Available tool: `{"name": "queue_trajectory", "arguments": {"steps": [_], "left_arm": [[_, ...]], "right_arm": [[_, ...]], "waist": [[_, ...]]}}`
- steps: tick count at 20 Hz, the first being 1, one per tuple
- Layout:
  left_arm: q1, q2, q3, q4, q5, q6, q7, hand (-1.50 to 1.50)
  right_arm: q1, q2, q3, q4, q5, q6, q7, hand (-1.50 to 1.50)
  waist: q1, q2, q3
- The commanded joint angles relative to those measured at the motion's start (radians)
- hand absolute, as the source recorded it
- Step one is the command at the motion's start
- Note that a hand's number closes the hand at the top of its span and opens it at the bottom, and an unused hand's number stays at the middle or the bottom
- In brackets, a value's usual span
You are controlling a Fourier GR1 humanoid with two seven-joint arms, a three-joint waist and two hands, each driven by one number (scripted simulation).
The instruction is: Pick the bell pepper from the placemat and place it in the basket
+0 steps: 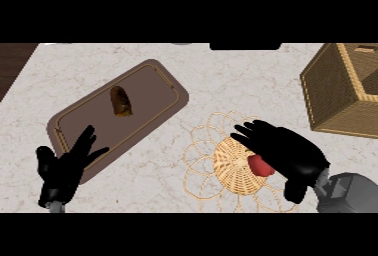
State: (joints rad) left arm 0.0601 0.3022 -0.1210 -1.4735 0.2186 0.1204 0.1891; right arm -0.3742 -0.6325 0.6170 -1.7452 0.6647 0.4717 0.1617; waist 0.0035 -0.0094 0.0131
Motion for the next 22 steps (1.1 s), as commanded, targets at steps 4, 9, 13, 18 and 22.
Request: {"name": "queue_trajectory", "arguments": {"steps": [4, 9, 13, 18, 22], "left_arm": [[0.065, 0.013, -0.018, 0.075, -0.031, -0.007, 0.051, 0.00], [0.058, -0.006, -0.013, 0.119, -0.031, -0.016, 0.017, 0.00], [0.071, -0.002, -0.009, 0.104, -0.032, -0.023, 0.019, 0.00], [-0.002, -0.012, -0.009, 0.110, -0.056, 0.016, 0.082, 0.00], [0.071, -0.006, -0.006, 0.070, -0.034, -0.025, 0.051, 0.00]], "right_arm": [[-0.034, 0.003, 0.002, 0.085, 0.053, 0.053, -0.013, -1.50], [0.003, 0.005, -0.005, 0.168, 0.098, -0.026, -0.079, -1.50], [-0.012, 0.012, -0.019, 0.199, 0.108, -0.026, -0.124, -1.50], [0.062, 0.050, 0.028, 0.188, 0.176, -0.088, -0.108, -1.50], [-0.005, 0.109, 0.015, 0.235, 0.192, -0.050, -0.088, 1.50]], "waist": [[0.008, 0.012, -0.013], [0.003, 0.014, -0.013], [0.004, 0.014, -0.013], [-0.011, 0.011, -0.013], [0.005, 0.011, -0.013]]}}
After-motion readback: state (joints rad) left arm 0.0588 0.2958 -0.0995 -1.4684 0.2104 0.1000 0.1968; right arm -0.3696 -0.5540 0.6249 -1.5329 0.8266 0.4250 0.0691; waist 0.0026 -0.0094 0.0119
